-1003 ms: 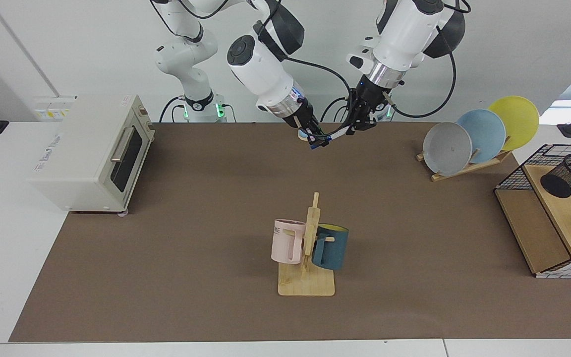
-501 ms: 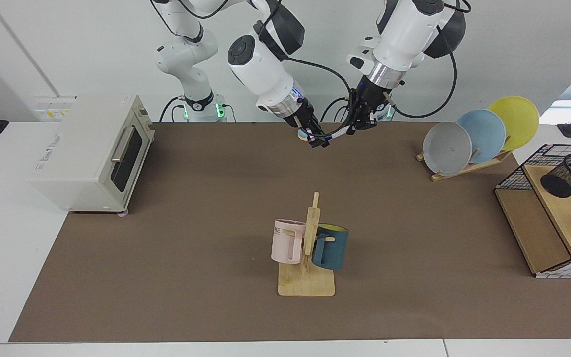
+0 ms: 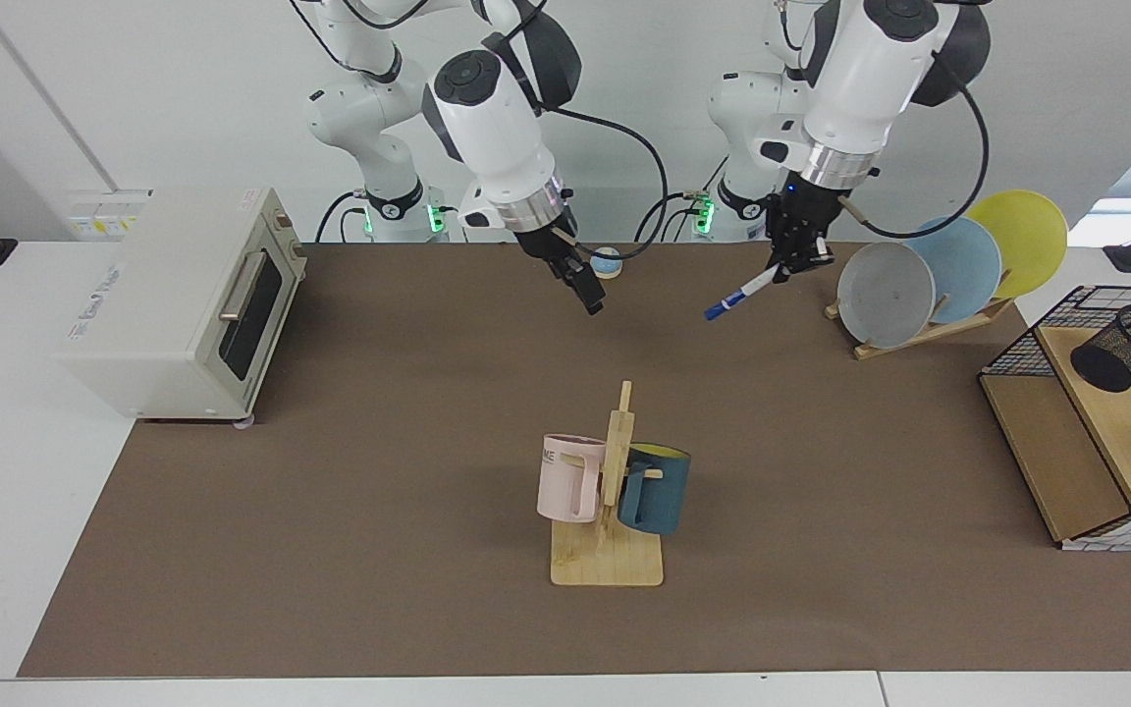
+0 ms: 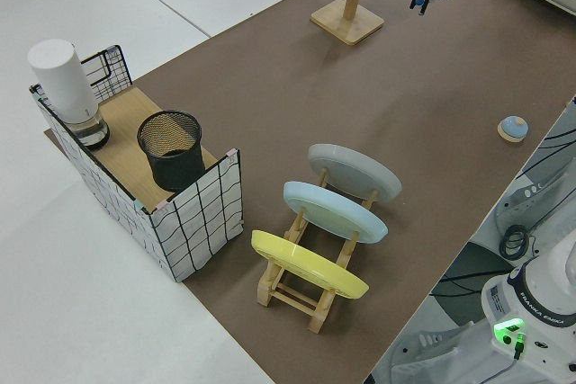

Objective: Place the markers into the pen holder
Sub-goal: 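Open the right gripper while the left gripper pulls the marker away, then carry the marker out with the left gripper while the right gripper retracts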

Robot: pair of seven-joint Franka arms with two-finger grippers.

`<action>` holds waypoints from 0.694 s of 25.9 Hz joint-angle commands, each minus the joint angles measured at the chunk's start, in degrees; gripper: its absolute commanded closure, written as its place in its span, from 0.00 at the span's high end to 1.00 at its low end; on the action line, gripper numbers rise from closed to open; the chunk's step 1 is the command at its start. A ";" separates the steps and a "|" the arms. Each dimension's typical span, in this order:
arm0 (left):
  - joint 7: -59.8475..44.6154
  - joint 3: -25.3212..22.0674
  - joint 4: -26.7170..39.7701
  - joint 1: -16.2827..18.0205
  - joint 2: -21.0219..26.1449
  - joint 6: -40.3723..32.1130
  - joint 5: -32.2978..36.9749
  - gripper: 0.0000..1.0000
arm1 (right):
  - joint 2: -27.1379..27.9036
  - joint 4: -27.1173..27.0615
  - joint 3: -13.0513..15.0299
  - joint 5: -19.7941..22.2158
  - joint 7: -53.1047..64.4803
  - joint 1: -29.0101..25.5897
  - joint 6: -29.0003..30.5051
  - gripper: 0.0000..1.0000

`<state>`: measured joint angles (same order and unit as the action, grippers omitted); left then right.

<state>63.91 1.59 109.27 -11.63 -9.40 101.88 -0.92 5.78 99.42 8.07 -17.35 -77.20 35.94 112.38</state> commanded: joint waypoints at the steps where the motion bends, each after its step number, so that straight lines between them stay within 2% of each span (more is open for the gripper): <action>1: 0.60 -6.58 -1.33 -0.33 0.70 -0.45 5.57 0.00 | -3.84 0.69 -0.52 7.06 18.36 -5.43 -6.02 1.00; 6: 5.07 -12.30 -5.90 -0.33 3.68 -1.59 9.71 0.00 | -5.60 0.77 -0.51 12.50 38.22 -11.40 -9.98 1.00; 12: 12.97 -20.74 -8.36 -0.33 4.83 -0.72 12.78 0.00 | -6.92 0.77 -0.52 18.05 58.97 -18.44 -10.86 1.00; 18: 17.29 -26.80 -13.63 -0.24 7.81 -0.80 16.12 0.00 | -8.85 0.60 -0.52 18.41 73.22 -24.42 -11.21 1.00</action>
<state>77.89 -21.38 101.29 -11.47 -5.08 101.89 12.69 -0.63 99.43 8.56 -0.29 -14.05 15.64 102.45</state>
